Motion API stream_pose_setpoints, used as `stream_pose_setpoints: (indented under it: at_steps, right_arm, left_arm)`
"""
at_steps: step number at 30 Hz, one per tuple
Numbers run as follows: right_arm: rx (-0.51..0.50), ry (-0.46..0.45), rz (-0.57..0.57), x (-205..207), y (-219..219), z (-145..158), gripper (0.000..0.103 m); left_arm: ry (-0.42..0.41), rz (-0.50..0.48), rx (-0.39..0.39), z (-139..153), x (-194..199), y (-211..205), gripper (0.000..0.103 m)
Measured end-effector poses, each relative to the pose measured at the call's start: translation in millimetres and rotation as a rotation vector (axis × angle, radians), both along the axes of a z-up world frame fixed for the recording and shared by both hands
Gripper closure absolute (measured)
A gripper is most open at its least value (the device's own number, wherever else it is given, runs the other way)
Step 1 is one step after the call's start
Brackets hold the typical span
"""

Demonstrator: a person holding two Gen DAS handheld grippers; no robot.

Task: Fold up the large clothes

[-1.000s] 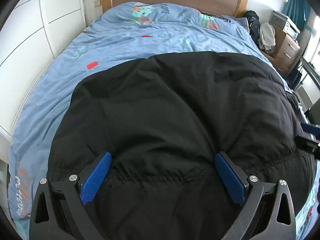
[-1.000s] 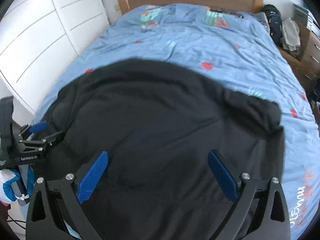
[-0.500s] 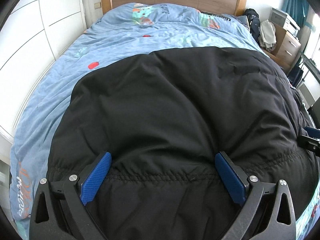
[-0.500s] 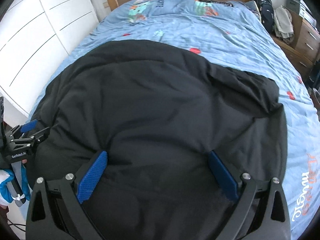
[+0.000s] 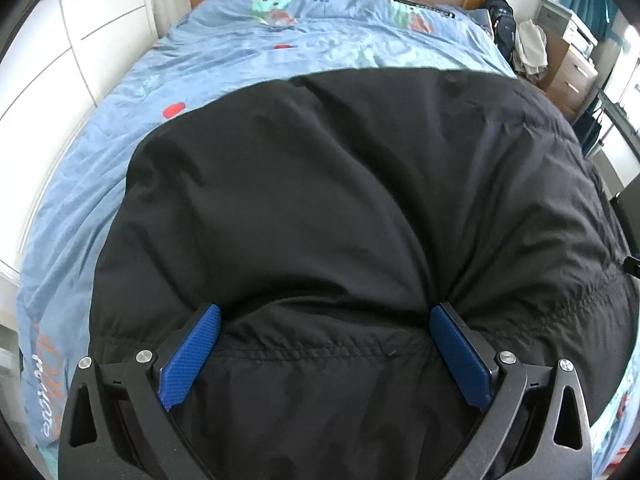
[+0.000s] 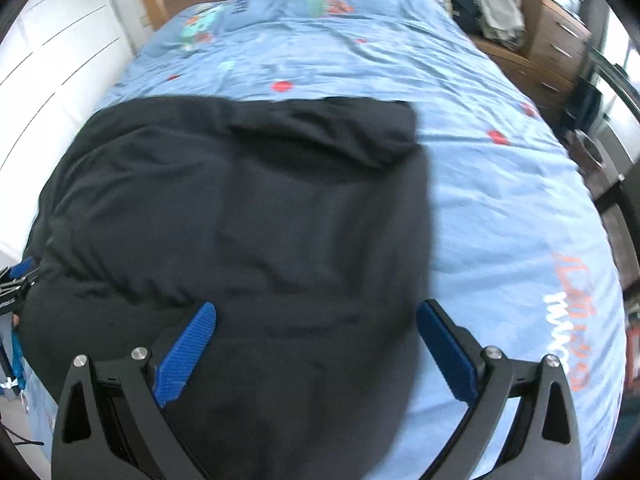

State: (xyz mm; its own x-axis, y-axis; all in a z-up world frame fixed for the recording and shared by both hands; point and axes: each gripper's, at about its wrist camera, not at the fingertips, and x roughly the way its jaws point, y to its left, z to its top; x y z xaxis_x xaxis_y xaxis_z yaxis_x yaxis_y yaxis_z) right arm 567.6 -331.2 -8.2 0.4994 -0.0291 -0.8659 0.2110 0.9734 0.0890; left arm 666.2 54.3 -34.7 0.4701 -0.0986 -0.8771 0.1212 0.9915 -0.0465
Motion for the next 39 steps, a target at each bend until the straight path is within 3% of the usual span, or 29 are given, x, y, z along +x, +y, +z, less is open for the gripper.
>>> stream_pose_setpoints:
  at_steps: [6, 11, 15, 19, 23, 33, 39]
  right_arm:
    - [0.124, -0.044, -0.142, -20.4, -60.4, 4.5, 0.001]
    - [0.286, -0.036, -0.182, -20.8, -90.5, -11.5, 0.0]
    - [0.441, 0.004, -0.156, -12.1, -94.5, -39.0, 0.0]
    - [0.571, 0.037, -0.116, 5.5, -93.5, -67.6, 0.0]
    - [0.671, 0.058, -0.078, 18.3, -89.9, -88.1, 0.0]
    - [0.744, 0.11, 0.005, 40.3, -77.3, -120.1, 0.0]
    - [0.784, 0.099, 0.023, 50.6, -74.8, -135.0, 0.0]
  left_arm:
    - [-0.06, 0.019, -0.06, 25.4, -7.4, 35.5, 0.001]
    - [-0.019, 0.08, -0.12, 27.5, -5.4, 92.5, 0.001]
    - [0.06, 0.158, -0.219, 5.1, -5.3, 141.1, 0.001]
    - [0.158, 0.201, -0.399, -33.1, -2.7, 181.5, 0.001]
    - [0.22, 0.168, -0.497, -58.7, 3.0, 182.2, 0.001]
    - [0.326, 0.131, -0.771, -106.6, 17.4, 157.8, 0.001]
    - [0.334, 0.146, -0.822, -113.1, 11.8, 153.9, 0.001]
